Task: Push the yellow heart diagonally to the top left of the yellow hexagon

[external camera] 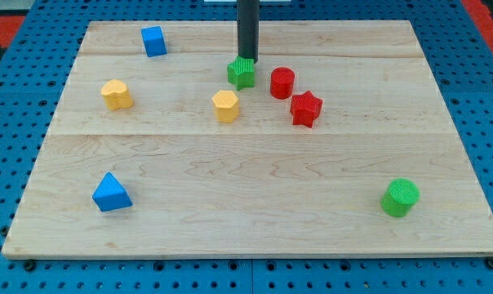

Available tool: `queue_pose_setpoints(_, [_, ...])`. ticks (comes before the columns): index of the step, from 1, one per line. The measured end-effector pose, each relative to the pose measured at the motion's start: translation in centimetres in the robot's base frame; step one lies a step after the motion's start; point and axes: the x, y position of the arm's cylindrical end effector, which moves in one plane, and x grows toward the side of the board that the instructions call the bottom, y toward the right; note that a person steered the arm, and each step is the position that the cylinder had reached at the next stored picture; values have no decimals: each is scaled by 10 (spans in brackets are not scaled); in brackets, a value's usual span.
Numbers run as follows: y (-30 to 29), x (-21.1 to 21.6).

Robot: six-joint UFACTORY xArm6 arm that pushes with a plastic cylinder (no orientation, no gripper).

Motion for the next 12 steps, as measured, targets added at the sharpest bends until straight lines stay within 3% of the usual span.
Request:
queue_pose_setpoints(1, [-1, -1])
queue_pose_setpoints(3, [-105, -32])
queue_pose_setpoints(5, [-177, -13])
queue_pose_setpoints(7, [-288, 5])
queue_pose_setpoints(9, [-270, 66])
queue_pose_setpoints(12, [-186, 81])
